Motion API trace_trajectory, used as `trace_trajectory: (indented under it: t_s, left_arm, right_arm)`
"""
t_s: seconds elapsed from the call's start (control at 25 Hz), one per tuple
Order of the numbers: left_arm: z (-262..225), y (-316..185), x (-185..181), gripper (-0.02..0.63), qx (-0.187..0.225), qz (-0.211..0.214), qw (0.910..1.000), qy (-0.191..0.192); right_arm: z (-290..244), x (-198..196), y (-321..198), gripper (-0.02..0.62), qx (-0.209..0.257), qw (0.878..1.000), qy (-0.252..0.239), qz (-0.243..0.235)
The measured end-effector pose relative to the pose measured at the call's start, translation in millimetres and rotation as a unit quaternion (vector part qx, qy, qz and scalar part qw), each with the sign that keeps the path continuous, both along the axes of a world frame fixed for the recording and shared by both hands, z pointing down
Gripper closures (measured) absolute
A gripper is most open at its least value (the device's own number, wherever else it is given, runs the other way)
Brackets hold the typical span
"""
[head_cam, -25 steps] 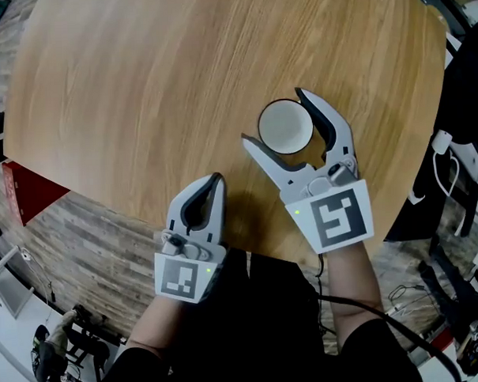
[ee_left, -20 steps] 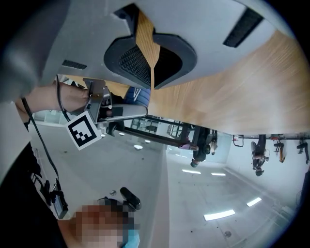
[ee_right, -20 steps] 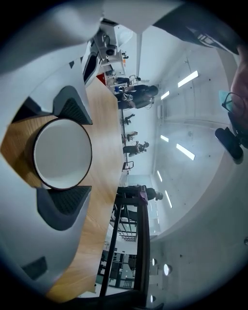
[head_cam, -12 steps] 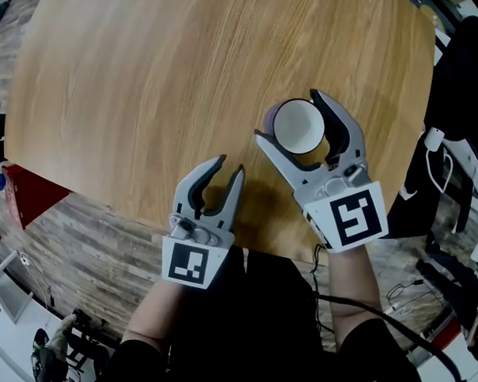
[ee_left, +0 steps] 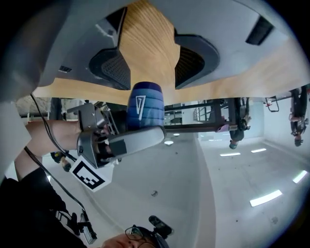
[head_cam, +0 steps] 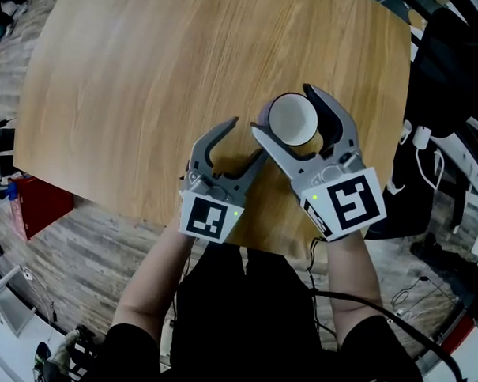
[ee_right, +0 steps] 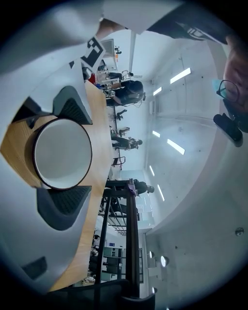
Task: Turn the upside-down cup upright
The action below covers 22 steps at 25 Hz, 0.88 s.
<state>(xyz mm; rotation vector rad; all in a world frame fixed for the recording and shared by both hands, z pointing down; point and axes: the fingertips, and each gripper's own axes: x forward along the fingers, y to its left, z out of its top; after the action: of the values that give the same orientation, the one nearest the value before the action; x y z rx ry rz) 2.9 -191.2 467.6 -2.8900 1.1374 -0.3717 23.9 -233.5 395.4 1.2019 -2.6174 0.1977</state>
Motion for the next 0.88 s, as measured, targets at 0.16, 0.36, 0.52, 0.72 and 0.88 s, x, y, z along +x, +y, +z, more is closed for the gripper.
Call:
trace_trajectory:
  t_s: [0.16, 0.36, 0.52, 0.72, 0.88]
  left_arm:
    - [1.9, -14.2, 23.2, 0.278, 0.027, 0.043, 0.9987, 0.005]
    - [-4.1, -19.3, 36.9, 0.264, 0.03, 0.086, 0.9941, 0.059]
    - [-9.2, -12.6, 43.5, 0.264, 0.035, 0.118, 0.9904, 0.063]
    - [-10.4, -9.7, 39.2, 0.265, 0.037, 0.125, 0.9896, 0.062]
    - [-8.3, -5.6, 36.6, 0.267, 0.038, 0.124, 0.9905, 0.047]
  right_arm:
    - [-12.2, 1.4, -1.1, 0.239, 0.002, 1.0, -0.015, -0.007]
    - [-11.6, -2.2, 3.5, 0.239, -0.012, 0.999, -0.032, -0.016]
    - [-11.4, -5.0, 7.8, 0.239, -0.024, 0.998, -0.047, -0.021]
    - [-9.6, -0.9, 8.7, 0.239, -0.048, 0.995, -0.087, -0.021]
    - [-5.8, 2.3, 11.1, 0.239, -0.07, 0.99, -0.117, -0.033]
